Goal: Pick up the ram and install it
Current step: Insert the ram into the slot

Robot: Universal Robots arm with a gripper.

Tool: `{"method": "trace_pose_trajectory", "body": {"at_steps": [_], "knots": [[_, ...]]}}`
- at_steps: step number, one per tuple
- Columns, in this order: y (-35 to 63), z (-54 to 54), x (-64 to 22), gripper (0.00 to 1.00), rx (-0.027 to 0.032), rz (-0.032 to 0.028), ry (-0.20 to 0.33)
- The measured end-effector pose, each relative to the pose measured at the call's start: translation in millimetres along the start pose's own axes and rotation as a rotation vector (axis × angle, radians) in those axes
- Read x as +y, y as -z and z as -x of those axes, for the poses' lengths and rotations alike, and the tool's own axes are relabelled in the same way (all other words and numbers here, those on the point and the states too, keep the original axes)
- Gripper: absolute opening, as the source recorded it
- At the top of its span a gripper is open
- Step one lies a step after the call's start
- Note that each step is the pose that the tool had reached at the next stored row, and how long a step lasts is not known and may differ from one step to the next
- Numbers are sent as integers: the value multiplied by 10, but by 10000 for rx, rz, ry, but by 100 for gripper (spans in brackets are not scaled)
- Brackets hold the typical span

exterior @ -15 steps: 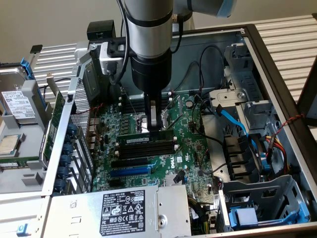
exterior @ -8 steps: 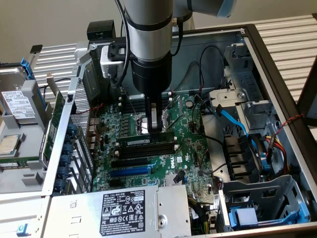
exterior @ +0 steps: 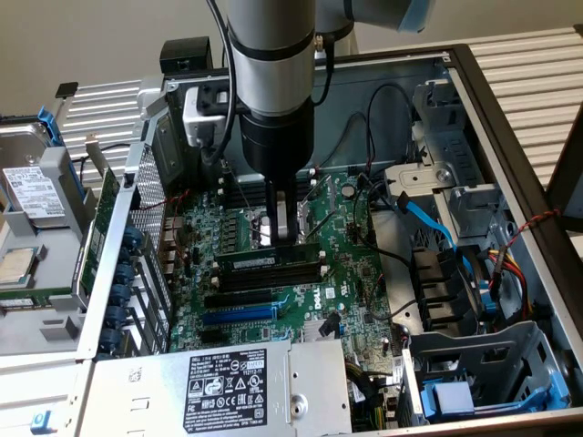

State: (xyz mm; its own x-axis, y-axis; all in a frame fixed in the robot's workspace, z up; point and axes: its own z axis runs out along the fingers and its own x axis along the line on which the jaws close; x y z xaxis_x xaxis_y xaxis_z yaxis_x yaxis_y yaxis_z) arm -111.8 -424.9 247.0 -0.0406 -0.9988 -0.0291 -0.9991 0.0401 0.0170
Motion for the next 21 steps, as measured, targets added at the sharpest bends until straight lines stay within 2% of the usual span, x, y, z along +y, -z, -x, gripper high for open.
{"method": "trace_pose_trajectory", "body": {"at_steps": [4,21], "knots": [[-7,0,4,12,-2,-42,-47],[-58,-2,13,12,-4,-48,-137]]}}
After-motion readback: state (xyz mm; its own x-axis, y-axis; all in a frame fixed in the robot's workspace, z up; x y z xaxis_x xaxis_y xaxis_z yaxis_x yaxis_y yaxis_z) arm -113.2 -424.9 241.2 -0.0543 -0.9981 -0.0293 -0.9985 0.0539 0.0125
